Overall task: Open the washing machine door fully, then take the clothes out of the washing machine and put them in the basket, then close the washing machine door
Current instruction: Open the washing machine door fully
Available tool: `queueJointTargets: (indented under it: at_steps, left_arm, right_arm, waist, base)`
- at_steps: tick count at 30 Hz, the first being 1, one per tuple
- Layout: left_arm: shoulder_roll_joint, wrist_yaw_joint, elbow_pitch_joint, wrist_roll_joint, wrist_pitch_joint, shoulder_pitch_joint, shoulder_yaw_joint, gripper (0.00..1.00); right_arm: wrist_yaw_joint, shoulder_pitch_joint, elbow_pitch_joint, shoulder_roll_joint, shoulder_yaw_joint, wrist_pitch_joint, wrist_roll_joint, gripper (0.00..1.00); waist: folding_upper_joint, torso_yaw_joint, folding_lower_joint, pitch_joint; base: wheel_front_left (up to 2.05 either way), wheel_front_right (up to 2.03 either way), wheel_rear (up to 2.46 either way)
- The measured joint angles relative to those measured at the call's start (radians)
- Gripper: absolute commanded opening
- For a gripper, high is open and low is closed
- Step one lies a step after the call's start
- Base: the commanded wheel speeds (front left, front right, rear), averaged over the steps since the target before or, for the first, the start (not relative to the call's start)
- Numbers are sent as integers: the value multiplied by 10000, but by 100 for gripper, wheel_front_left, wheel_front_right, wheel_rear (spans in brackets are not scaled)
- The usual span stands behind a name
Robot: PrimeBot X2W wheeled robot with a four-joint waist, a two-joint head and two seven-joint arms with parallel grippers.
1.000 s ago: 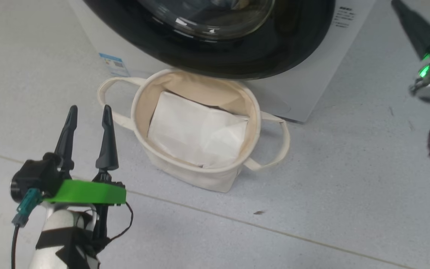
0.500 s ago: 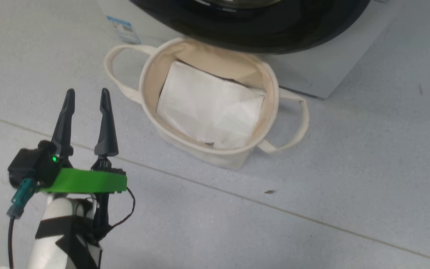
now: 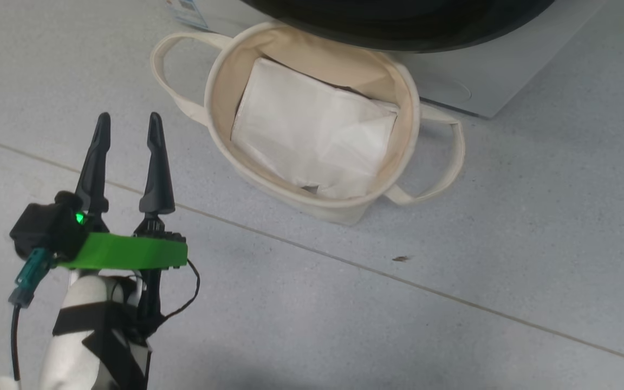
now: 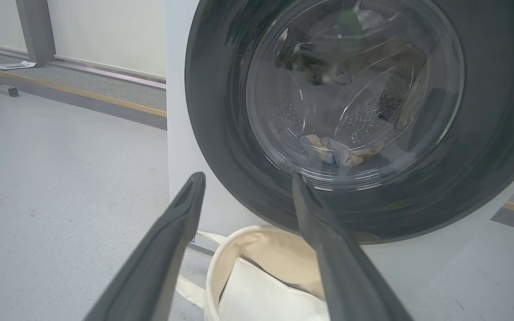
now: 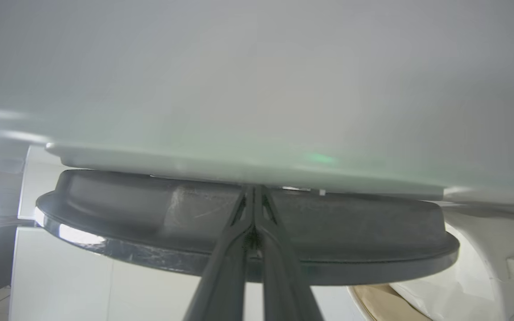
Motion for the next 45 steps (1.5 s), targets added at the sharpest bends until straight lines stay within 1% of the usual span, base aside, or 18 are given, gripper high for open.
queueJointTargets:
  at_steps: [3, 7, 13, 19, 23, 27, 32, 38, 41, 45]
  left_arm:
    - [-15, 0, -6, -2, 0, -106, -2, 100]
    - [-25, 8, 15, -12, 0, -139, -42, 100]
    - [-27, 12, 92, -71, 0, -139, -46, 100]
    - [-27, 10, 284, -96, 0, -86, -44, 100]
    - [-27, 6, 454, -71, 0, 58, -33, 100]
    - [-27, 0, 656, -65, 0, 311, 15, 100]
    - [-27, -4, 989, 0, 0, 519, 73, 100]
    - [-25, -6, 1344, 2, 0, 597, 105, 100]
    - [-25, -82, 1490, 77, 0, 653, 140, 100]
    - [4, -125, 1755, 186, 0, 692, 261, 100]
  right_arm:
    - [-6, -170, 178, 242, 58, -69, -21, 0]
    - [-8, -281, 161, 326, 224, -90, -211, 0]
    - [-13, -8, -288, 514, 416, 219, -209, 0]
    - [-13, 1058, -1087, 982, 928, 773, -209, 0]
    - [-13, 1886, -1804, 1315, 1361, 1417, -155, 0]
    - [-13, 2705, -2470, 1733, 1741, 1618, -163, 0]
    - [-13, 3546, -2987, 2222, 2157, 1799, -163, 0]
    - [-13, 4279, -3442, 2736, 2909, 1778, -196, 0]
    - [-13, 4593, -3607, 2913, 3342, 1296, -196, 0]
    - [-13, 4891, -3816, 2920, 4207, 499, -127, 0]
  waist:
    - [0, 23, 0, 118]
    - [0, 36, 1, 97]
    - [0, 20, 0, -171]
    - [0, -81, 0, -669]
    - [0, -143, 0, -1066]
    - [0, -149, 0, -1496]
    - [0, -53, 0, -2035]
    - [0, 226, -1, -2531]
    - [0, 394, -1, -2707]
    - [0, 615, 0, -2871]
  base:
    - [0, 0, 0]
    - [0, 0, 0]
    - [0, 0, 0]
    - [0, 0, 0]
    - [0, 0, 0]
    - [0, 0, 0]
    - [0, 0, 0]
    - [0, 0, 0]
    - [0, 0, 0]
    - [0, 0, 0]
